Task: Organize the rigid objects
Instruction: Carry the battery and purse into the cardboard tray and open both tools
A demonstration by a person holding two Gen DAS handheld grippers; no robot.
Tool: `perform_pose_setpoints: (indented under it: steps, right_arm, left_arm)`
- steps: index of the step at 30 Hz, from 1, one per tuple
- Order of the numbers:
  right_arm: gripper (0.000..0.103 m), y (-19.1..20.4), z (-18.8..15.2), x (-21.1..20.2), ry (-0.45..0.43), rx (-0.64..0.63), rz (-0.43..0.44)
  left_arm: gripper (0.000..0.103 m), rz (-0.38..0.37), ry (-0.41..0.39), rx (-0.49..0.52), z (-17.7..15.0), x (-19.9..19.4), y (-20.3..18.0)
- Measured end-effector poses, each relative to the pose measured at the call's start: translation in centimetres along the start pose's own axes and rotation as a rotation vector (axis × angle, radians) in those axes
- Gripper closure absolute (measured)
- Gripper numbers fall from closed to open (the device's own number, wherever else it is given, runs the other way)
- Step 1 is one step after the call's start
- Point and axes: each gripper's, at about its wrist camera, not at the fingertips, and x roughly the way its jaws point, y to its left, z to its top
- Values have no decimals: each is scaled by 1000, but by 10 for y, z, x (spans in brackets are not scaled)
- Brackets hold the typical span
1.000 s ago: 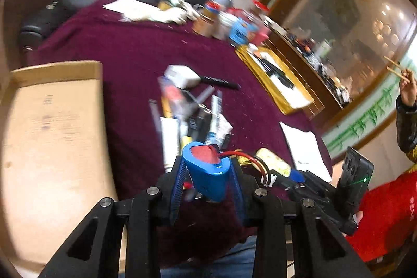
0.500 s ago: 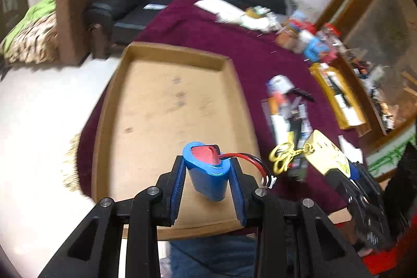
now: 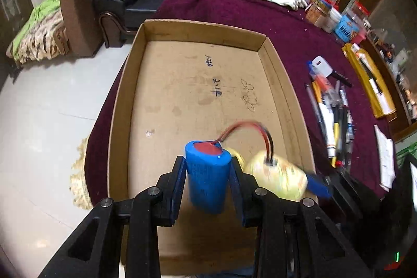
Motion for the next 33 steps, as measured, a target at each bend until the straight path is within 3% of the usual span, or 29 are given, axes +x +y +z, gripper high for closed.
perform_pose_setpoints:
  steps: [5, 9, 17, 23, 25, 27, 30, 33]
  right_arm:
    - [58, 16, -17, -13, 38, -74, -22]
    - [58, 11, -23, -18, 54, -75, -28]
    - [57, 8, -5, 2, 61, -85, -77]
    - [56, -4, -6, -4, 25, -34, 19]
    - [54, -4, -9, -10, 14, -20, 48]
    - [50, -6, -11, -16, -3, -17, 65]
    - [47, -11, -16, -30, -29, 8, 94]
    - [43, -27, -22, -51, -67, 65, 121]
  left_arm:
    - [73, 51, 42, 7, 5, 28, -6]
    - [74, 66, 31, 24, 0, 28, -14]
    - [75, 172, 18, 74, 15, 44, -29]
    - [71, 184, -31, 113, 17, 49, -40]
    - [64, 143, -30, 116, 14, 49, -41]
    - [41, 86, -27, 118, 12, 49, -42]
    - [40, 78, -32, 112, 9, 46, -43]
    - [38, -8, -100, 72, 2, 24, -45]
